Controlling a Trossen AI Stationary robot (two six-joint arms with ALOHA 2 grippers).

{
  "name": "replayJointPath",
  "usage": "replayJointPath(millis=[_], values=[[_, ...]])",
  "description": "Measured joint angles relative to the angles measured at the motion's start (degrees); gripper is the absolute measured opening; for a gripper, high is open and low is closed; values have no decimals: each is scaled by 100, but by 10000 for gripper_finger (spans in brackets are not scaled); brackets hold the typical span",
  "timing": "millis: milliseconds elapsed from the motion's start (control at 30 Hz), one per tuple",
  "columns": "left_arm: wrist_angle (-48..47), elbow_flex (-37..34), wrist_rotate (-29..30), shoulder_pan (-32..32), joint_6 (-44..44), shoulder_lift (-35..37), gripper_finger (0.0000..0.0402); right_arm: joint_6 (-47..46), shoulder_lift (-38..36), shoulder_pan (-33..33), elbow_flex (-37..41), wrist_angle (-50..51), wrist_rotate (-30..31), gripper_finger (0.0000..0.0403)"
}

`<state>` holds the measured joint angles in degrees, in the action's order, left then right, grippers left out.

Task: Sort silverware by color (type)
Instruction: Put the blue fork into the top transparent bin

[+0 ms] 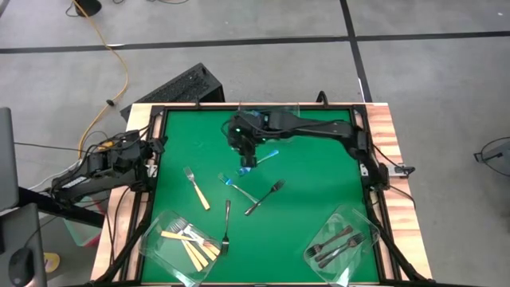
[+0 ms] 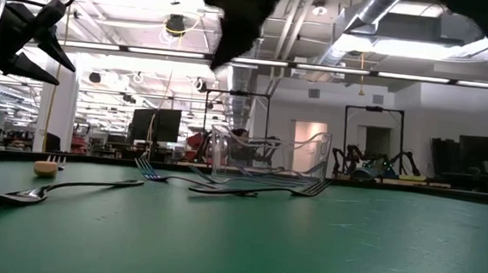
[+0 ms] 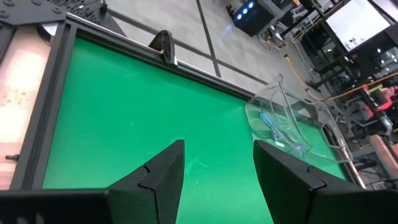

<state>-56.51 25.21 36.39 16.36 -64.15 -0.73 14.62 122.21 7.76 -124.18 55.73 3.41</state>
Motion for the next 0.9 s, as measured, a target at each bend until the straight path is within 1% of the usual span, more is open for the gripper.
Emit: replayJointPath(millis=[100, 167, 233, 333, 367, 433, 567, 700, 900], values=[[2, 0, 8, 0, -12, 0, 176, 516, 166, 85, -11, -323, -180, 173], [2, 0, 8, 0, -16, -23, 176, 854, 237, 124, -3, -92, -274, 173], [2, -2, 8, 0, -16, -26, 176, 1147, 262, 175, -22, -164, -392, 173], [-4, -2, 105, 2, -16, -49, 176, 1473, 291, 253, 0, 152, -438, 172], [-2, -2, 153, 0, -17, -48, 176, 1552, 291, 280, -6, 70, -523, 171], [2, -2, 218, 0, -16, -46, 176, 1652, 287, 352, -13, 99, -683, 170], [-2, -2, 432, 0, -10, -48, 176, 1875, 287, 567, -11, 182, -1222, 165], [-2, -2, 506, 0, -3, -48, 176, 1900, 265, 745, 301, 22, -1260, 155], [-7, -2, 501, 0, -1, -48, 176, 2111, 266, 799, 773, 397, -1511, 138]])
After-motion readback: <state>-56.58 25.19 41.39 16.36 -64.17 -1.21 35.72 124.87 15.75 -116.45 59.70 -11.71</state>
